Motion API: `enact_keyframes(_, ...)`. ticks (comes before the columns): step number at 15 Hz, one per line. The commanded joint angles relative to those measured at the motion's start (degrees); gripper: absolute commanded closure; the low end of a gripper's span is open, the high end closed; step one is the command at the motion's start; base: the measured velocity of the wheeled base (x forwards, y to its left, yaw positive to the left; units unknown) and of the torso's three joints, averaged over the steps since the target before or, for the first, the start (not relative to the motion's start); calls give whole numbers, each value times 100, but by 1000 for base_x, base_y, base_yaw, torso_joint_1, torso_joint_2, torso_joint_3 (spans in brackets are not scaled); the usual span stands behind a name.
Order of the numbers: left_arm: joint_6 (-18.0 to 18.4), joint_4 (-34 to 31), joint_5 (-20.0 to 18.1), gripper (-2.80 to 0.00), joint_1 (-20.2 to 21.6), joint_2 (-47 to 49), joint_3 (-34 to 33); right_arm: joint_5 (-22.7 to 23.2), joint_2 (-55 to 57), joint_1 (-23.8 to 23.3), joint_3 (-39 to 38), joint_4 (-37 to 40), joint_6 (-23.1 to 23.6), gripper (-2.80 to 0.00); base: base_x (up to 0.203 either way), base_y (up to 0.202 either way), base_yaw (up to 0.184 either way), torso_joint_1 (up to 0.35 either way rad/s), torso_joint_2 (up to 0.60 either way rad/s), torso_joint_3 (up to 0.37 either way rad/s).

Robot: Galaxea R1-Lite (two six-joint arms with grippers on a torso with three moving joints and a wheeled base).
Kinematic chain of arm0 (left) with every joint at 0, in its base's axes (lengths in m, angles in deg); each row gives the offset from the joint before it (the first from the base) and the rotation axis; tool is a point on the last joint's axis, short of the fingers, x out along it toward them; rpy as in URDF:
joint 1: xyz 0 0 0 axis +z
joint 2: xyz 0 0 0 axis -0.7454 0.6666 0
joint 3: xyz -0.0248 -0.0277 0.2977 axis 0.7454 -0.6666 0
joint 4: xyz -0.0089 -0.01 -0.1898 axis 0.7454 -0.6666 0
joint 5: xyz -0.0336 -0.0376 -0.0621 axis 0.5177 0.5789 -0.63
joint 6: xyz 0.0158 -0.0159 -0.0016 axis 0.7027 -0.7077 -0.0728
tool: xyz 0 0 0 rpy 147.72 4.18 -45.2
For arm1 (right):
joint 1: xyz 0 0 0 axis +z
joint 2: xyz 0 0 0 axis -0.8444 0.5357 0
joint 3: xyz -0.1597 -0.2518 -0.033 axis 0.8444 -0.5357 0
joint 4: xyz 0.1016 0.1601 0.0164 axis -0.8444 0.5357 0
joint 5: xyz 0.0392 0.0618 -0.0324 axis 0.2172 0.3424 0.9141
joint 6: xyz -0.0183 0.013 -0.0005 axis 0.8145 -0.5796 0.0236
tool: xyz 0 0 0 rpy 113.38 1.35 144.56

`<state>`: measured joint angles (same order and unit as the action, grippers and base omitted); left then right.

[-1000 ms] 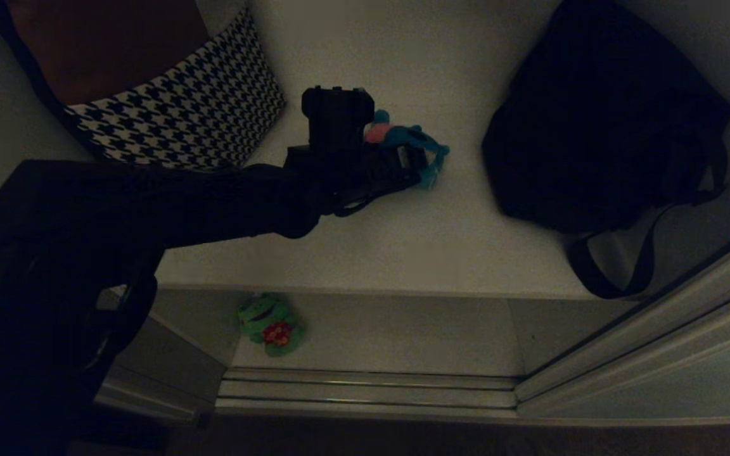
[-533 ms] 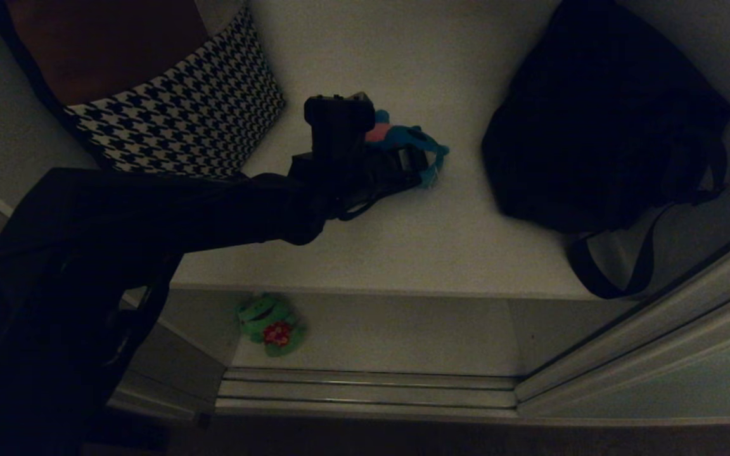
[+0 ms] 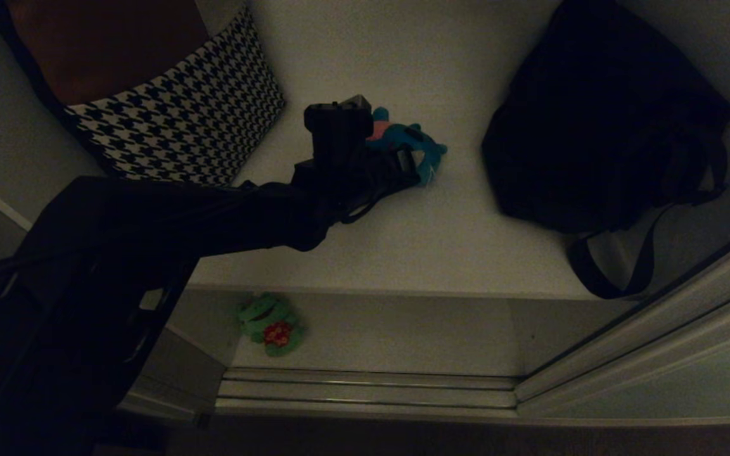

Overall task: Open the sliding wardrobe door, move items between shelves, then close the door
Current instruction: Place the blue doll on the lower shelf

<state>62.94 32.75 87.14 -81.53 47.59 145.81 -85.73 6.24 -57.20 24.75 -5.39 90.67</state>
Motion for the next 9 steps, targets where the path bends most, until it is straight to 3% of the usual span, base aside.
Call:
enact_keyframes(1,-5,33,-15,0,-6,116,6,3,-1,2,0,-1,5,0,0,0,0,0,0,0)
enact_keyframes(6,-3,185,1,0,-13,-111,1,3,-1,2,0,-1,5,0,0,0,0,0,0,0)
enact_keyframes(9,354,-268,113,0,-51,-610,-10,3,-1,2,0,-1,5,0,0,0,0,0,0,0)
